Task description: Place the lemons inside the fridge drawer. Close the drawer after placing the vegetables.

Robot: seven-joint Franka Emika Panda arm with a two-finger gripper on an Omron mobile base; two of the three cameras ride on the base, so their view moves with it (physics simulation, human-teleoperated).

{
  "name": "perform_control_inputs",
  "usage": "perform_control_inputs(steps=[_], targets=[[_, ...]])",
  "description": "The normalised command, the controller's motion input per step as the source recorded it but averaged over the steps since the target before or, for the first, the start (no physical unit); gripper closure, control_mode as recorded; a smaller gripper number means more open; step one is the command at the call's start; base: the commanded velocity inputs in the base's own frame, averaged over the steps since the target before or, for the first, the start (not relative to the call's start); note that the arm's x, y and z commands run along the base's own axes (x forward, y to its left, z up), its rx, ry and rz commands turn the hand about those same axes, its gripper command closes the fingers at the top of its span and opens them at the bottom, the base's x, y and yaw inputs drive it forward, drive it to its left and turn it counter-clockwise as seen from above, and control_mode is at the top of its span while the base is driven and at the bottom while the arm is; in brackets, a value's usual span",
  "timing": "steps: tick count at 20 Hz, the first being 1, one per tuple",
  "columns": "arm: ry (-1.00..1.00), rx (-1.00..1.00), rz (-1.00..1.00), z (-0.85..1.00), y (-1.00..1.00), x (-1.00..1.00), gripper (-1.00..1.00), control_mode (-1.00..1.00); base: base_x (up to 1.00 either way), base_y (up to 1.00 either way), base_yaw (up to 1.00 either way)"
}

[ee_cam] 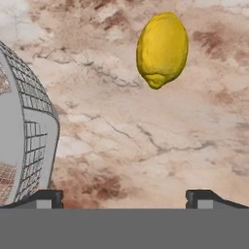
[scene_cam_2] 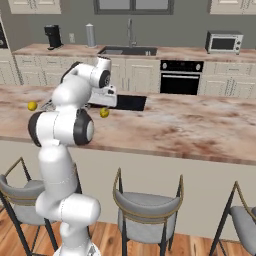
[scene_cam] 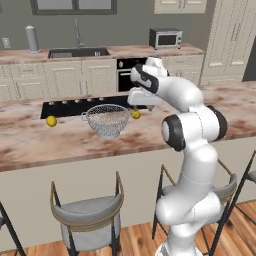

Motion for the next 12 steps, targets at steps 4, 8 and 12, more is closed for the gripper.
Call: perform_control_inputs(steps=[4,8,12], targets=[[0.0,0.03,0.01,-0.23,-0.07,0.54,-1.0,-1.0,0.0,0.0,0.0],[0.0,0.01,0.0,-0.42,0.0,0.34,-1.0,-1.0,0.0,0.0,0.0],[-0.13,0.06,0.0,-0.37,0.0,0.04,-1.0,-1.0,0.0,0.0,0.0]])
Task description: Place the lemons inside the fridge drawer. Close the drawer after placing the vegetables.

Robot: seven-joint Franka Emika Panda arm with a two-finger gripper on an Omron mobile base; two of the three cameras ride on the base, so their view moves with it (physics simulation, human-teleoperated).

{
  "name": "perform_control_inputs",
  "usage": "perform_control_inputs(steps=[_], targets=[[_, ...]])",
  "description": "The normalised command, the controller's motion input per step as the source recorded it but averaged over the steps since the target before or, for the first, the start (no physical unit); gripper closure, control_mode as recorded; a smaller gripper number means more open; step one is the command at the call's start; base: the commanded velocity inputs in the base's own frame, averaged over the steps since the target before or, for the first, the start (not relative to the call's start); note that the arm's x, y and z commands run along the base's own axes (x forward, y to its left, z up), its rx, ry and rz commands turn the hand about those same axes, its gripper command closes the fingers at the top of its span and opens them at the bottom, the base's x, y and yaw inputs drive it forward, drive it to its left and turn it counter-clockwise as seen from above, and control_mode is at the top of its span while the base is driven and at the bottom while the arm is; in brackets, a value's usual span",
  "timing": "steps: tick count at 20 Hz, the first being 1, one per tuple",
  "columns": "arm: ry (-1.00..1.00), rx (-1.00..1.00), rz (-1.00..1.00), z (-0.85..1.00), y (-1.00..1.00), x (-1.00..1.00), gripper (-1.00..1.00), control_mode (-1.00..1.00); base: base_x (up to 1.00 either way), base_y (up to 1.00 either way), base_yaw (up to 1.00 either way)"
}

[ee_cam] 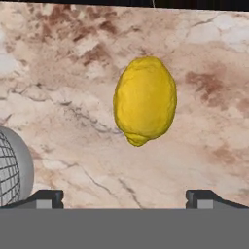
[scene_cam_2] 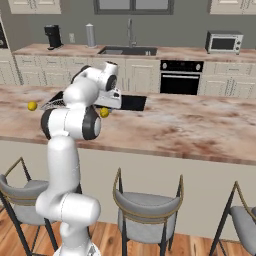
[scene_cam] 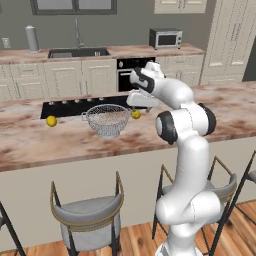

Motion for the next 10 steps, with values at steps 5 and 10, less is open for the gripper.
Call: perform_control_inputs(steps=[5,10], targets=[[-0.16,0.11,0.0,-0.23,0.0,0.0,-1.0,-1.0,0.0,0.0,0.0],[-0.13,0.11,0.01,-0.29,0.0,0.22,-1.0,-1.0,0.0,0.0,0.0]])
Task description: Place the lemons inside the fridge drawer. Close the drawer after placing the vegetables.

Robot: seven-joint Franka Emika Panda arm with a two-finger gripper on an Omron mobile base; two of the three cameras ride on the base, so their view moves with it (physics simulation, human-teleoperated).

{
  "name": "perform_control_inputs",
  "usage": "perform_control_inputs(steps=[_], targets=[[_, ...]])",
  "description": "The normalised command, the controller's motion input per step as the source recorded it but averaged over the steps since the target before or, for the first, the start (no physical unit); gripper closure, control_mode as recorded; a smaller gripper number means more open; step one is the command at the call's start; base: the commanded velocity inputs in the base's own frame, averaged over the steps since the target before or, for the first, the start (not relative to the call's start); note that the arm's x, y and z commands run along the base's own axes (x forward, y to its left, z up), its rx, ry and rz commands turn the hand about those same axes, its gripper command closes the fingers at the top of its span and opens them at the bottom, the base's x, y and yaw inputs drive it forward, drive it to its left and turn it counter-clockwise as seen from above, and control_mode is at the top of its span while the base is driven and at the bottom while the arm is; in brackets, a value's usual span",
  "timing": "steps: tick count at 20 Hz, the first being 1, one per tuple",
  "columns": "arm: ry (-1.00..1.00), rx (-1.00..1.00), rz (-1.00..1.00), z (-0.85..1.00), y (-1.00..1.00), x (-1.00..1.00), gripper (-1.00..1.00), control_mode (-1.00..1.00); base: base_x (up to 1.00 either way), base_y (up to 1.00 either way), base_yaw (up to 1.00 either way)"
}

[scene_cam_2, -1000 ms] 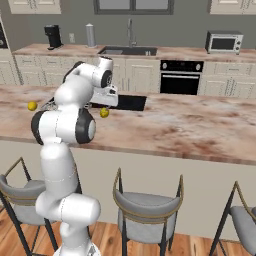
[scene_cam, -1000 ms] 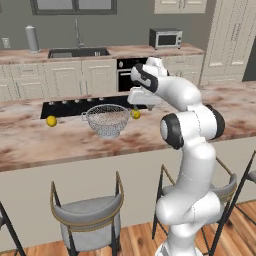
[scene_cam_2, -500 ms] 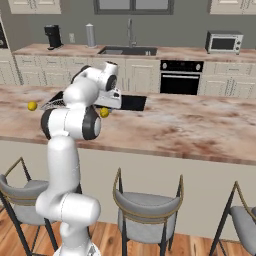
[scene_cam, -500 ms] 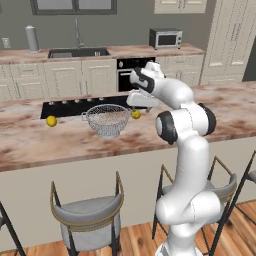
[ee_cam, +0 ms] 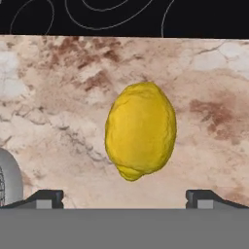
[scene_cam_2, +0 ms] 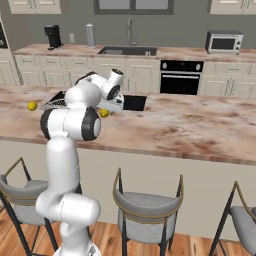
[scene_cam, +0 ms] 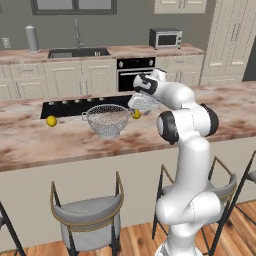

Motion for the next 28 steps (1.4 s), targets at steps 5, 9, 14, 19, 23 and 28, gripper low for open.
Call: perform_control_inputs(steps=[5,9,14,19,23,28], targets=[[-0.02,0.09,0.0,-0.17,0.0,0.52,-1.0,-1.0,0.0,0.0,0.0],[0.0,0.09,0.0,-0.02,0.0,0.36,-1.0,-1.0,0.0,0.0,0.0],[0.0,0.02,0.0,0.0,0.0,0.0,-1.0,-1.0,0.0,0.0,0.0],[0.0,0.0,0.0,-0.06,0.03,0.0,-1.0,-1.0,0.0,0.0,0.0],[0.0,0.0,0.0,-0.06,0.16,0.0,-1.0,-1.0,0.0,0.0,0.0],[0.0,0.0,0.0,-0.11,0.24,-0.04,-1.0,-1.0,0.0,0.0,0.0]])
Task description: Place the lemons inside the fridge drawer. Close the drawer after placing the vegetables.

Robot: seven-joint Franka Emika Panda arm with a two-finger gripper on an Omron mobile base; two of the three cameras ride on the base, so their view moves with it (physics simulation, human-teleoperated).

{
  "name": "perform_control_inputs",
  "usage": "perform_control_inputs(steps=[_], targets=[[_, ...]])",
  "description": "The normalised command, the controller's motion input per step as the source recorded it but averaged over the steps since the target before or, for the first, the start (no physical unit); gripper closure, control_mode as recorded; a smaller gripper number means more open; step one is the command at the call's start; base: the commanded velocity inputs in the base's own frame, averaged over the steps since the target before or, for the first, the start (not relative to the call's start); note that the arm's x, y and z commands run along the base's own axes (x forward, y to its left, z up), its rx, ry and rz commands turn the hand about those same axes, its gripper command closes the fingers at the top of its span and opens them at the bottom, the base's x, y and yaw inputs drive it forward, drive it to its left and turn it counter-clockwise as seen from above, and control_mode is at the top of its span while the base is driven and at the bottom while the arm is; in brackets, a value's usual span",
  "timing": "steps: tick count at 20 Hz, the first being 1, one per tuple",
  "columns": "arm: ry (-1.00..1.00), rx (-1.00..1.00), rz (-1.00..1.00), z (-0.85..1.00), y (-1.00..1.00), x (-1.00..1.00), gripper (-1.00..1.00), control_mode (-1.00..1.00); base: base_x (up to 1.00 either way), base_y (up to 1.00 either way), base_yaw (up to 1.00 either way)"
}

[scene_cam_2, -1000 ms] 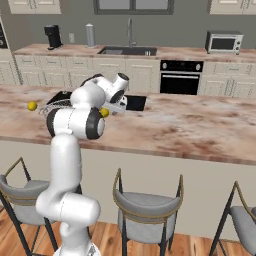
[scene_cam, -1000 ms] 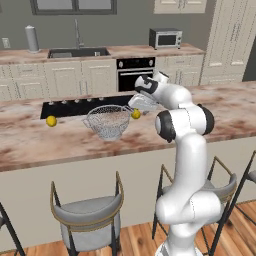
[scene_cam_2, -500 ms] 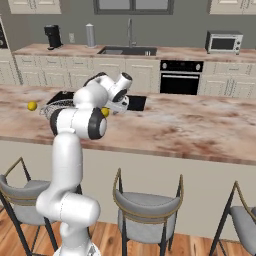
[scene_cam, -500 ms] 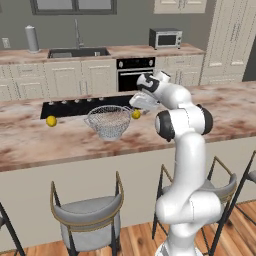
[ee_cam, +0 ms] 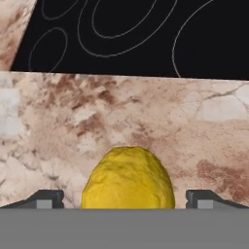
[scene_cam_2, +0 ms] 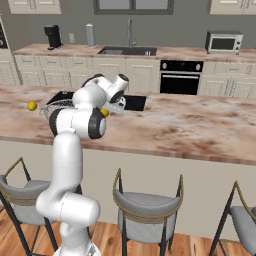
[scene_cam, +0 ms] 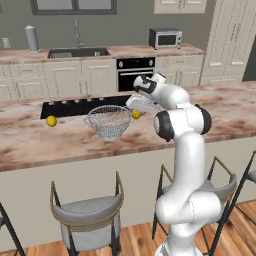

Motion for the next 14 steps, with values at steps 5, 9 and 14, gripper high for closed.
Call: perform_control_inputs(steps=[5,9,14], targets=[[0.0,0.0,0.0,-0.26,0.02,-0.02,-1.0,-1.0,0.0,0.0,0.0],[0.0,0.0,0.0,-0.39,0.0,-0.05,1.0,-1.0,0.0,0.0,0.0],[0.02,-0.01,0.0,-0.15,0.0,0.0,1.0,-1.0,0.0,0.0,0.0]])
